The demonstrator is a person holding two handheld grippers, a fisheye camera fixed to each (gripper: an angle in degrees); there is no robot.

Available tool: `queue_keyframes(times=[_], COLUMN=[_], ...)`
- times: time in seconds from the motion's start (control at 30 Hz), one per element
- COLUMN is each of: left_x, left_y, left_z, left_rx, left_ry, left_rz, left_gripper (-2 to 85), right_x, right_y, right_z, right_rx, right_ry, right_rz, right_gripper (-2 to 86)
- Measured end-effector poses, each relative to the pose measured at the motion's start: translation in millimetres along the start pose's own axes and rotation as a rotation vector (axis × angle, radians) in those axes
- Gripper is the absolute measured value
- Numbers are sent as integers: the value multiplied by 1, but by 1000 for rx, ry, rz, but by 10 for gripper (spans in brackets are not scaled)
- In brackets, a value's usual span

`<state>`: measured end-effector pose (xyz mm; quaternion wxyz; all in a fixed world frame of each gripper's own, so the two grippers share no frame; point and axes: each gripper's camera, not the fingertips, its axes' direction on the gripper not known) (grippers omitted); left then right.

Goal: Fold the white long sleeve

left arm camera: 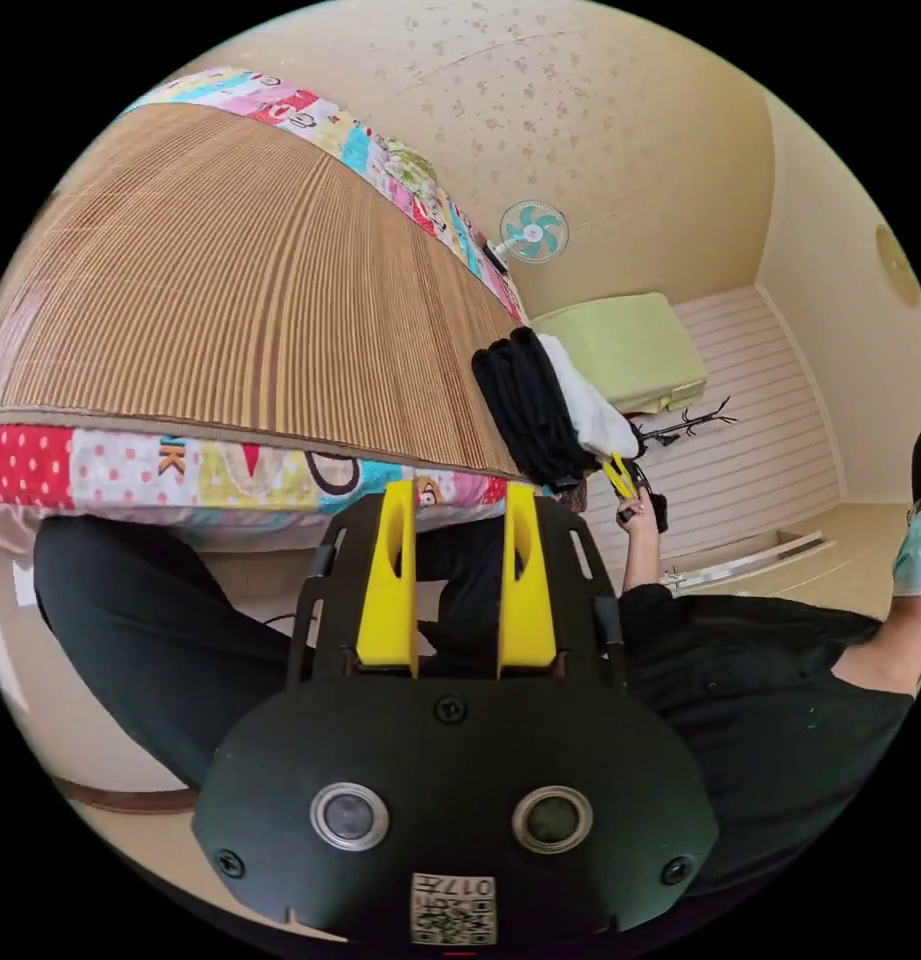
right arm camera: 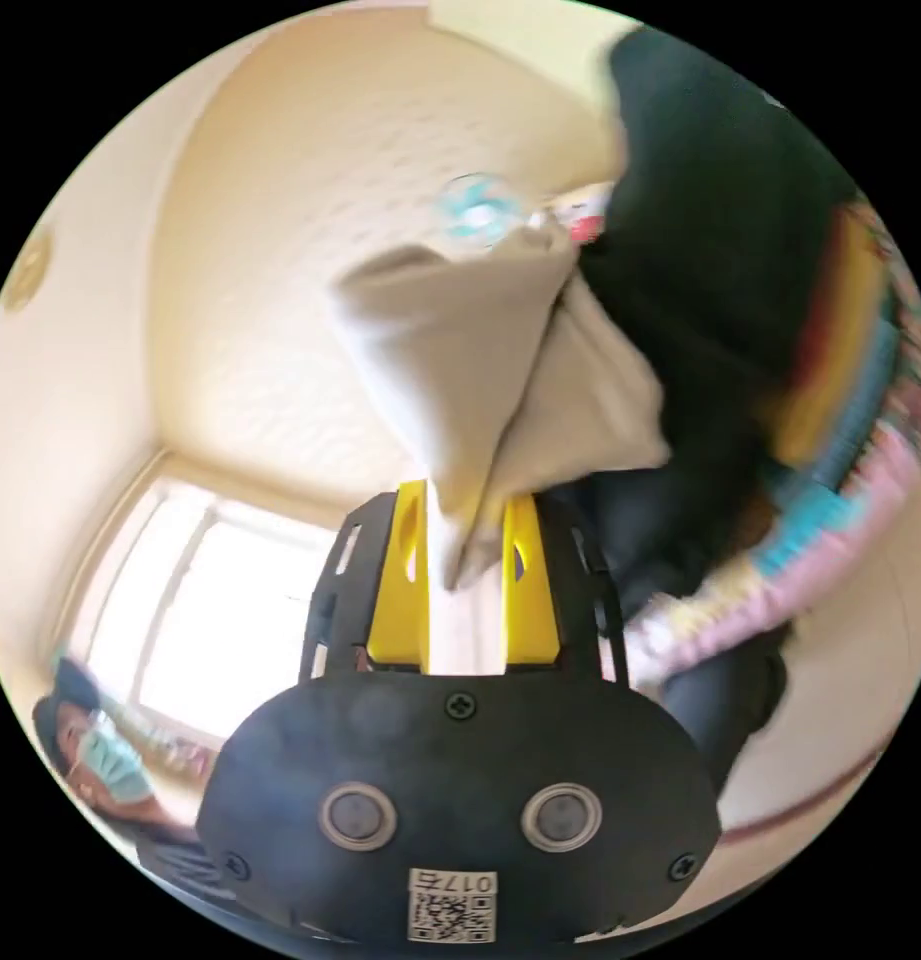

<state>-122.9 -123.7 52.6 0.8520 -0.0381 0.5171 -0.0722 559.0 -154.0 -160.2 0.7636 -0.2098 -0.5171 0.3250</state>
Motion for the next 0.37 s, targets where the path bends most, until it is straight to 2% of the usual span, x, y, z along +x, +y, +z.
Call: queue_keyframes(times=[0.13, 0.17, 0.2, 0.3, 0.37], left_x=[-47, -57, -64, -82, -93], left_y=[-28, -41, -58, -121, -150], left_z=[-64, -94, -121, -173, -192], left_rx=[238, 360, 462, 581, 702], left_ry=[-241, -373, -510, -803, -950], left_rz=[-161, -205, -246, -351, -403], left_gripper=[126, 127, 128, 136, 138], right_x=[8, 4, -10, -61, -93], right_y=[96, 106, 119, 134, 145], right_z=[-50, -53, -55, -47, -40], right_rx=[200, 215, 219, 144, 128], right_ry=[196, 228, 284, 358, 319], right_rz=[15, 9, -23, -125, -171], right_gripper=[32, 28, 20, 9, 6])
